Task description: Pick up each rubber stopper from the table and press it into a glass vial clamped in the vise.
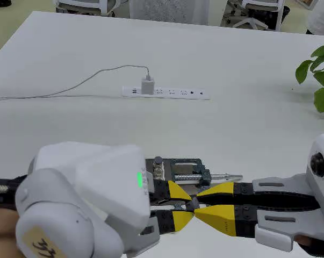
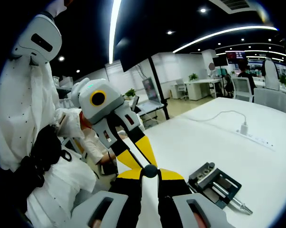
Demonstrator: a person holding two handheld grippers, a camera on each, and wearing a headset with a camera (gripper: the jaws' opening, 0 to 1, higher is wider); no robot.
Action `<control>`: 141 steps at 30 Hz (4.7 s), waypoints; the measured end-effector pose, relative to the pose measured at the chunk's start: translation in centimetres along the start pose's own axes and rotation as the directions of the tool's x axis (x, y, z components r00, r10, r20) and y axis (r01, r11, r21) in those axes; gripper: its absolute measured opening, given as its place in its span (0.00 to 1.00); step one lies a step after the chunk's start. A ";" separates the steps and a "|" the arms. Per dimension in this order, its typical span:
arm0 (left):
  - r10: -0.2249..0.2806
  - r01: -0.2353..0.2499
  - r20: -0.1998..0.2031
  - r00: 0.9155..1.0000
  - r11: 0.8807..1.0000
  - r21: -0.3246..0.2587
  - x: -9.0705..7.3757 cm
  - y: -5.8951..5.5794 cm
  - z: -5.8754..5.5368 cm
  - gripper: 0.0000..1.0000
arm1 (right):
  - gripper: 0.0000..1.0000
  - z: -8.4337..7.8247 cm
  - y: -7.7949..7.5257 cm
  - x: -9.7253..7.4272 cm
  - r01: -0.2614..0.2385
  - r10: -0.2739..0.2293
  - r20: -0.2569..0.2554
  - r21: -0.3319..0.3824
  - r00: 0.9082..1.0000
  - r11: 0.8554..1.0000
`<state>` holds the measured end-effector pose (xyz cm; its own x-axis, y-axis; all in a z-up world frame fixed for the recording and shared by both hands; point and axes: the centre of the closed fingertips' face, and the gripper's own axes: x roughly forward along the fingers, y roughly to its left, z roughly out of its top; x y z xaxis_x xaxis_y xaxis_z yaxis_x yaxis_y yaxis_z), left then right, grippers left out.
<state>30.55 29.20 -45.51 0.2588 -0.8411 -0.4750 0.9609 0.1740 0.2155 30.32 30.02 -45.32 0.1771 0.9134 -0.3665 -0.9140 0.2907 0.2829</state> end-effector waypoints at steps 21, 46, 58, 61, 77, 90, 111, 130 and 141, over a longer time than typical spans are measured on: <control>-0.009 0.009 0.026 1.000 1.000 -0.018 -0.1 -0.1 -0.1 0.04 | 0.05 0.1 0.4 0.2 -0.005 0.005 -0.007 -0.001 1.000 1.000; 0.015 -0.011 0.072 0.997 0.998 -0.061 -0.3 0.0 0.0 0.11 | 0.05 0.3 0.1 0.5 -0.005 0.005 -0.019 0.025 1.000 1.000; 0.071 -0.058 0.103 0.992 0.991 -0.121 -1.1 1.1 -0.3 0.24 | 0.05 0.9 0.0 0.7 -0.010 0.010 -0.026 0.012 1.000 1.000; 0.094 -0.076 0.113 0.989 0.986 -0.149 -1.4 1.5 -0.5 0.26 | 0.05 1.2 -0.2 0.6 -0.002 0.002 -0.026 0.011 1.000 1.000; 0.221 -0.181 0.148 0.964 0.952 -0.246 -3.4 3.1 -3.0 0.52 | 0.06 2.5 -2.3 1.3 0.029 -0.029 -0.068 -0.013 0.997 1.000; 0.281 -0.225 0.162 0.946 0.928 -0.296 -4.1 4.1 -5.0 0.70 | 0.06 3.0 -5.4 2.9 0.048 -0.058 -0.170 -0.063 0.984 0.997; 0.310 -0.220 0.183 0.933 0.893 -0.392 -3.7 4.4 -8.2 0.86 | 0.06 0.0 -11.8 7.2 0.056 -0.123 -0.435 -0.164 0.892 0.985; 0.292 -0.190 0.182 0.939 0.881 -0.434 -3.1 3.5 -10.3 0.99 | 0.05 -4.8 -14.0 9.8 -0.029 -0.181 -0.636 -0.305 0.750 0.952; 0.297 -0.192 0.177 0.938 0.874 -0.447 -3.3 3.5 -11.0 0.99 | 0.05 -5.7 -14.9 10.1 -0.044 -0.193 -0.667 -0.321 0.719 0.946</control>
<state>34.17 38.24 -52.51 0.5108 -0.8283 -0.2304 0.8339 0.5425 -0.1017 43.69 33.30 -58.27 0.0605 0.4105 -0.9098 -0.9897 0.1433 -0.0012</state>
